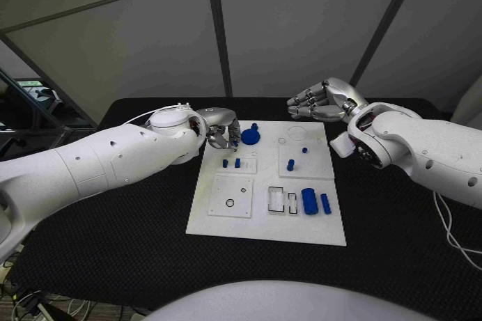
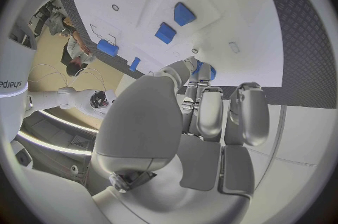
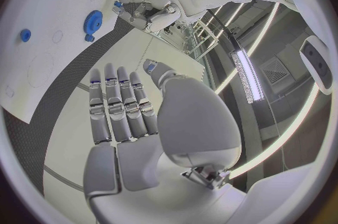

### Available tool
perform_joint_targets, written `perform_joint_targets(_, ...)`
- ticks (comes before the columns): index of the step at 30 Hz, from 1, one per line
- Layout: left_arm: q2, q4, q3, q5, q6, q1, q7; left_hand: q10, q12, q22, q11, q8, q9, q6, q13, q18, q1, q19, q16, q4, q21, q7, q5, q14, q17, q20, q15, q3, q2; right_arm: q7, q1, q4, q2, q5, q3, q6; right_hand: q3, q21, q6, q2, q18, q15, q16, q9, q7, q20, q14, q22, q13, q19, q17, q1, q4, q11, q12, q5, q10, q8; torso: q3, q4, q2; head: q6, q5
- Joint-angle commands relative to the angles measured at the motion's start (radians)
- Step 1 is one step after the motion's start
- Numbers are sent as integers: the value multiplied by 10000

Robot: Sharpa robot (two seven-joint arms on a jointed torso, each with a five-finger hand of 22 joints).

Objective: Assemble the parts on the task board

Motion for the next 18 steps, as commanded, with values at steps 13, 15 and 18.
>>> perform_joint_targets(13,-359,250,12,196,140,1,-203,105,-73,415,-3,-81,-20,109,-7,-65,-164,42,37,7,36,-9,-51,158,-32,7,13,78,4,71,15,-7,11,-12,5,51,5,-42,16,71,58,23,30,0,58,15,-55,-12,-10,61,-15,60,-40,-14,24,66,-80,-16,-7,-26,8,-4,51)
perform_joint_targets(15,-362,272,12,212,147,0,-200,105,-73,415,-3,-81,-20,109,-7,-65,-164,42,37,7,36,-9,-51,158,-32,7,13,78,4,72,15,-11,13,-12,5,52,5,-42,16,71,58,23,30,0,58,15,-55,-12,-10,61,-15,60,-40,-14,24,66,-80,-16,-6,-24,10,-10,49)
perform_joint_targets(18,-364,286,12,247,170,-3,-193,105,-73,415,-3,-81,-20,109,-7,-65,-164,42,37,7,36,-9,-51,158,-32,7,13,78,4,72,15,-16,16,-12,5,51,5,-42,16,71,58,23,30,0,58,15,-55,-12,-10,61,-15,60,-40,-14,24,66,-80,-16,-2,-16,10,-25,45)
